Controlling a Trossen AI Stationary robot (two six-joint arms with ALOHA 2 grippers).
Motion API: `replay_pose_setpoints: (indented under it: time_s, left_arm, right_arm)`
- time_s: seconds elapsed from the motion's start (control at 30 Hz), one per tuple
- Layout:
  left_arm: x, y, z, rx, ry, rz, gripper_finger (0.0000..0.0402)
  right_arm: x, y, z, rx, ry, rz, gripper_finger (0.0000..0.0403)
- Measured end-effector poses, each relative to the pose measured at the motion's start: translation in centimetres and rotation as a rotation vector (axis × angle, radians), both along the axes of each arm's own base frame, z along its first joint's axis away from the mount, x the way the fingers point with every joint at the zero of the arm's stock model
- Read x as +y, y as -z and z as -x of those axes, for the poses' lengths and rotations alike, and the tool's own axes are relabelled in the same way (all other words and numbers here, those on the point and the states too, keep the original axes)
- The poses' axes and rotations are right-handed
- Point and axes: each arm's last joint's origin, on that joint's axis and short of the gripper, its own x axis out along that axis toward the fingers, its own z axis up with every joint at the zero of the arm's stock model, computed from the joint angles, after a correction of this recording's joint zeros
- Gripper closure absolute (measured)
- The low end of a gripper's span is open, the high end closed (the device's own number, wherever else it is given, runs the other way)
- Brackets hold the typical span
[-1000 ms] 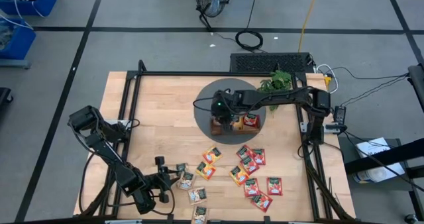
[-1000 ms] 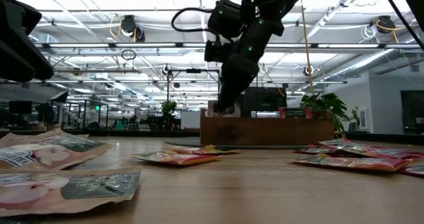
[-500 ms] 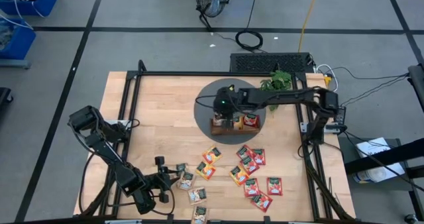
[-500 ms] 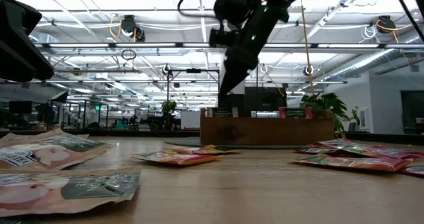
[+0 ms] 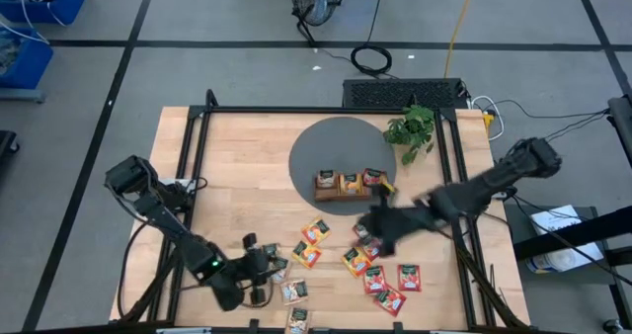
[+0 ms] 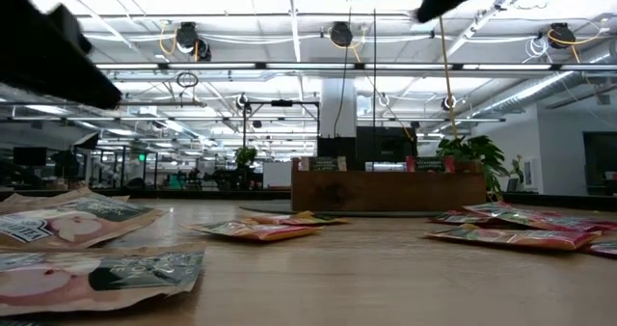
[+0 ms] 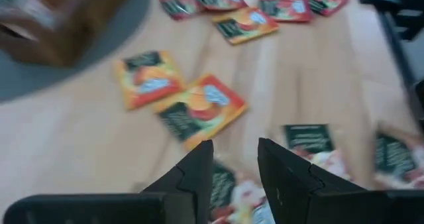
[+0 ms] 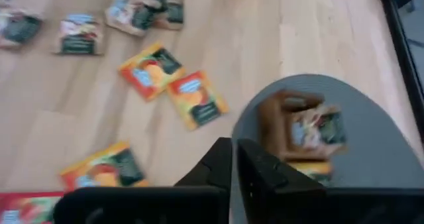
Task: Pick & Place Tea
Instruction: Adjust the brown tea bag on the table
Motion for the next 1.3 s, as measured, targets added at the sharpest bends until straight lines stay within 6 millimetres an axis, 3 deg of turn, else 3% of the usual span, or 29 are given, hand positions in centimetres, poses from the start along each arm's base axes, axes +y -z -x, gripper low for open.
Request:
replay_pose_setpoints:
  time_s: [0.13,0.2,0.4,0.57,0.67,0.83,0.97,1.3]
  left_arm:
    - [0.8,-0.7,-2.3,-0.001,0.109,0.117,0.0277]
    - [1.0,-1.3,-3.1,-0.042,0.171,0.126,0.0277]
    - [0.7,-2.8,-4.9,-0.017,0.263,0.174,0.0277]
    - [-2.0,-2.0,-5.7,0.095,0.397,0.325,0.0277]
    - [-4.0,-0.7,-5.5,0.192,0.459,0.352,0.0277]
    - [-6.4,1.2,-5.6,0.175,0.497,0.342,0.0277]
    - [-6.5,3.0,-6.2,0.174,0.478,0.345,0.0277]
    - [-4.5,4.1,-7.1,0.250,0.404,0.305,0.0277]
  right_arm:
    - [3.1,2.6,4.1,-0.066,-0.052,-0.035,0.0401]
    - [4.0,4.0,5.2,-0.107,-0.088,-0.070,0.0400]
    - [4.6,8.0,5.8,-0.150,-0.187,-0.093,0.0401]
    - [3.7,10.1,5.8,-0.173,-0.187,-0.056,0.0402]
    - [3.3,10.7,5.8,-0.231,-0.194,-0.062,0.0400]
    - [2.8,11.2,5.9,-0.289,-0.205,-0.094,0.0399]
    - [2.9,10.6,5.8,-0.324,-0.208,-0.123,0.0399]
    - [2.8,11.0,6.0,-0.282,-0.218,-0.095,0.0399]
